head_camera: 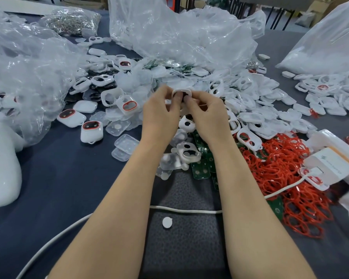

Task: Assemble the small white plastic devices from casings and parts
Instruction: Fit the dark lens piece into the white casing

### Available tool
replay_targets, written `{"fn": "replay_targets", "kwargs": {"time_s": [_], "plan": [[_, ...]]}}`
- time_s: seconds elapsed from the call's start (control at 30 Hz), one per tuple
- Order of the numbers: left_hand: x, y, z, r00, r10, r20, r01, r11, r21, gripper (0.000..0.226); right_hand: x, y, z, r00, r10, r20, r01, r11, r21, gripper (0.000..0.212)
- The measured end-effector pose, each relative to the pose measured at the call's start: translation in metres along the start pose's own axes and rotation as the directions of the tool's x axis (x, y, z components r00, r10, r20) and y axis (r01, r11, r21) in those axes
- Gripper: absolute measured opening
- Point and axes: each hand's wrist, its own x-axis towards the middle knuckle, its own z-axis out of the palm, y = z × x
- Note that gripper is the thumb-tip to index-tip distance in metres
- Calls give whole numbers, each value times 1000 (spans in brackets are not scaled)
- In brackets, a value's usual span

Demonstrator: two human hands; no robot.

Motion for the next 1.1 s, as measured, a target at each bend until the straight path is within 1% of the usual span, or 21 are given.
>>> {"fn": "replay_targets", "kwargs": {"time_s": [0.07,0.13,0.17,0.23,0.3,0.33,0.4,0.47,0.6,0.67,0.7,0.77,0.83,0.87,0.97,1.1], "plan": [[-1,1,2,995,-84,57,90,990,-113,11,0,1,1,999,-11,-42,8,998,-58,11],[-2,2,3,977,-175,126,204,940,-274,6,1,2,1,996,25,-90,-30,998,-58,10],[-2,2,3,960,-222,167,269,896,-352,5,1,2,1,994,50,-100,-55,997,-50,11],[-3,4,2,915,-302,267,400,770,-498,5,2,4,0,991,100,-90,-102,994,-26,12],[-3,4,0,871,-344,350,490,644,-588,6,1,4,-1,990,105,-93,-105,994,2,17],[-3,5,-1,854,-359,377,520,600,-607,8,0,3,-1,993,55,-108,-58,998,-27,22],[-1,4,-4,831,-376,409,555,531,-640,11,-2,1,0,988,-108,-110,88,981,-173,28],[0,4,-7,823,-379,424,567,492,-660,16,-3,1,3,974,-213,-82,183,945,-271,28],[1,5,-8,825,-400,399,563,521,-641,20,-5,2,8,960,-264,-90,221,917,-332,14],[1,6,-6,825,-424,374,560,525,-641,17,-5,1,10,955,-267,-129,216,925,-313,10],[1,6,-5,825,-433,362,558,532,-636,17,-5,0,10,954,-251,-163,203,943,-264,9],[0,7,-3,826,-444,348,557,549,-623,17,-4,-4,6,968,-136,-210,124,990,-73,16],[0,6,-2,819,-456,347,566,549,-615,15,-3,-5,2,984,10,-179,10,994,110,23],[0,6,-1,814,-466,347,573,544,-613,14,-2,-5,1,985,49,-168,-27,990,135,22],[1,5,1,804,-483,347,586,545,-599,13,0,-4,0,975,71,-212,-47,992,115,13],[2,3,3,824,-453,340,561,568,-603,13,0,-3,4,968,101,-230,-61,983,172,6]]}}
